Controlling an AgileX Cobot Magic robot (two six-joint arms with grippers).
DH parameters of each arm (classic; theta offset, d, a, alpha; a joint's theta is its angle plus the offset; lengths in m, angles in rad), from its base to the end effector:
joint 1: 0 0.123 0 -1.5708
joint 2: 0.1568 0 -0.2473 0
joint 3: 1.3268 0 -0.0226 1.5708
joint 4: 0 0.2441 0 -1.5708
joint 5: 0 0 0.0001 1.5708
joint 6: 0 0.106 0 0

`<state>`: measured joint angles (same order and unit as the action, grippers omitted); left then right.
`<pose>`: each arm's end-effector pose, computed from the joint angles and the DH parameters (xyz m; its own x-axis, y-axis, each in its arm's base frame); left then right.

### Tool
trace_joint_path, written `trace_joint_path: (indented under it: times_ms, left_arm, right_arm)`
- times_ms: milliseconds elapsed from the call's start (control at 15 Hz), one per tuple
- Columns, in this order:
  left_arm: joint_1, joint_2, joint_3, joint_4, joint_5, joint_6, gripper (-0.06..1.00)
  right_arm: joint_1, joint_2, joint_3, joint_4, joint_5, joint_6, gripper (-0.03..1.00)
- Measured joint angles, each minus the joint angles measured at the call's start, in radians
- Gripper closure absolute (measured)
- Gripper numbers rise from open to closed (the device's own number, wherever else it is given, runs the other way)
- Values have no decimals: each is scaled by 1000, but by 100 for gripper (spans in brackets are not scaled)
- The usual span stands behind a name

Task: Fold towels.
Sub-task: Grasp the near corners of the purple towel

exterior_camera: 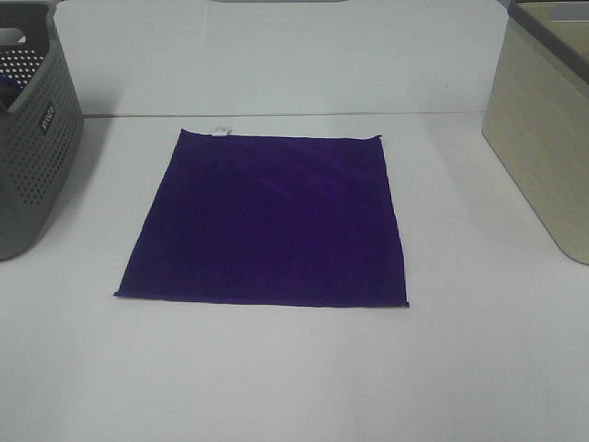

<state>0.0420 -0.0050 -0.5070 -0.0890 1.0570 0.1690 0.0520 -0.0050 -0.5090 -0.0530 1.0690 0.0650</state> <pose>0.0395 -0.0066 0.2701 -0.4332 0.1064 -0.8950 0.0823 0.9935 0.0782 0.0388 -0.0029 0.2693 -0.4499 0.0161 -0.8930 0.0073 0.9999 0.0143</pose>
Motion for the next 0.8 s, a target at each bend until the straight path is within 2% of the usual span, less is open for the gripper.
trace_joint_path:
  times_ms: [800]
  left_arm:
    - [0,0,0,0,0,0,-4]
  right_arm:
    - [0,0,0,0,0,0,21]
